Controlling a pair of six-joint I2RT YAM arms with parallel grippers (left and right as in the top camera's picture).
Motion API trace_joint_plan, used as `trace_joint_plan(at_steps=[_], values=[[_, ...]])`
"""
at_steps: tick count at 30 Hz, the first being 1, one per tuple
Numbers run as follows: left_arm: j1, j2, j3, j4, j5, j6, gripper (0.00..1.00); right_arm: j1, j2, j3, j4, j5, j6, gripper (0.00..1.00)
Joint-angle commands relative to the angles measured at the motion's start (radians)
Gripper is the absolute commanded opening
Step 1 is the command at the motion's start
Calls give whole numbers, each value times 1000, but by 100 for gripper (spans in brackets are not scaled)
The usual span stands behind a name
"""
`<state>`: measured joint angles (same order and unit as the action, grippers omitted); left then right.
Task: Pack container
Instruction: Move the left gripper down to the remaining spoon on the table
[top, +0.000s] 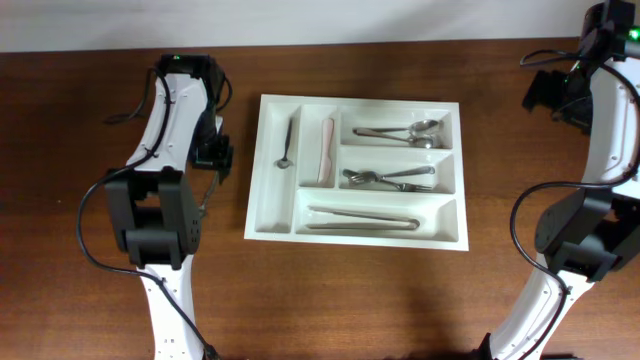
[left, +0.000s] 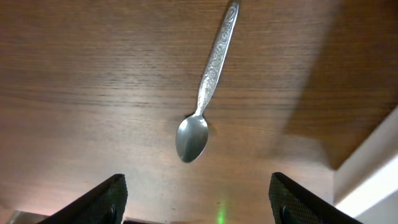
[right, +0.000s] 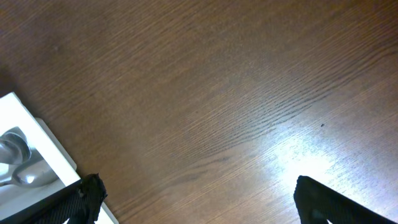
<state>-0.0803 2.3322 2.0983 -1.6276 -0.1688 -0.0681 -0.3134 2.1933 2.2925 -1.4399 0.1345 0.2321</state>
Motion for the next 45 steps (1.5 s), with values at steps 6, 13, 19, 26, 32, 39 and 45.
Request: trace_joint_plan(at_steps=[6, 13, 19, 26, 32, 39, 45], values=[[-2, -67, 124, -2, 114, -88, 76, 5, 5, -4, 0, 16, 0, 99], [10, -156, 278, -58, 99, -129, 99, 5, 5, -4, 0, 16, 0, 99], [80, -218, 277, -52, 98, -129, 99, 5, 5, -4, 0, 16, 0, 99], [119, -350, 230, 104, 59, -129, 99, 5, 5, -4, 0, 16, 0, 99], [119, -593, -139, 331, -116, -125, 99, 5, 5, -4, 0, 16, 0, 99], [117, -811, -809, 606, -142, -125, 99, 5, 5, -4, 0, 16, 0, 99], [118, -807, -918, 724, 41, -126, 99, 5, 5, -4, 0, 16, 0, 99]])
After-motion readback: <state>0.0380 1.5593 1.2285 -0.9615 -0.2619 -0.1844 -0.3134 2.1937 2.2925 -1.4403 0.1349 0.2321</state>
